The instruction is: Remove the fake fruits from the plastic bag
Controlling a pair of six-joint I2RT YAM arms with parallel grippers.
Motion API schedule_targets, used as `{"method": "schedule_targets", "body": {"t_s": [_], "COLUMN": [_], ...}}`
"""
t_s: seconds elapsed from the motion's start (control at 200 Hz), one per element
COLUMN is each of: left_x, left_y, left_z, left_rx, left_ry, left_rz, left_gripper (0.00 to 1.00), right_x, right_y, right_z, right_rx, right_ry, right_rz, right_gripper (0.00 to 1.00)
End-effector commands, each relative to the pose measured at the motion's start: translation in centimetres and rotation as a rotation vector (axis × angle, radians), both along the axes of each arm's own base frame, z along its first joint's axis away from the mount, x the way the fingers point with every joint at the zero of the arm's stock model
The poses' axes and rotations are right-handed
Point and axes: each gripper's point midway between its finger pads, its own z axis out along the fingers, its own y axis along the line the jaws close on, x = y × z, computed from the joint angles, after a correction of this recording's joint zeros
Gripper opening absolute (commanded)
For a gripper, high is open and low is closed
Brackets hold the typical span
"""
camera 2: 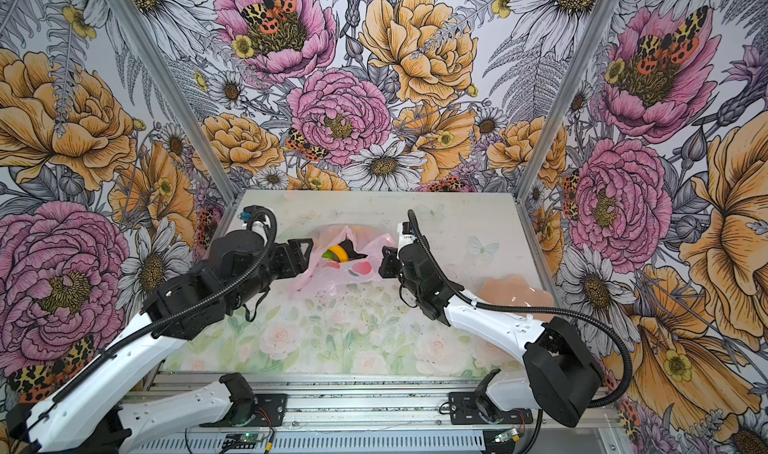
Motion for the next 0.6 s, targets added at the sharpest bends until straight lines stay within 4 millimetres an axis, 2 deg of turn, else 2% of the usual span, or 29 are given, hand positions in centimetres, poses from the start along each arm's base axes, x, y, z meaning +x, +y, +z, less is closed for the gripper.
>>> {"method": "schedule_targets", "body": {"t_s": [0.0,0.1,0.2,0.41,0.59], "left_x": [0.5,1.1,2.3,6.3,9.4], "left_y": [-3.5,-5.9,-6.4,-2.5,2.1], "left_z": [-3.9,-6.8,-9.7,-15.7,-17.9], "left_rx": [0.082,0.047,0.052,0.157,0.222], "left_ry": [0.091,0.163,0.225,0.297,0.315], "left_rz": [-0.053,-0.082,-0.049,0.14,0.289], "left_gripper": [0.68,0.66,0.66,0.64,0.64], "right_x": [0.2,0.1,0.0,-0.3,-1.1], "right_y": [0.1,0.2,0.2,0.2,-0.1], "right_z": [1.8,2.0,2.2,2.1,1.5], "right_rx": [0.008,0.012,0.02,0.021,0.014], "right_ry": [-0.042,-0.047,-0.053,-0.054,-0.043], "right_rz": [-0.01,-0.007,-0.006,0.004,0.009], "right_gripper": [0.0,0.0,0.0,0.0,0.0]}}
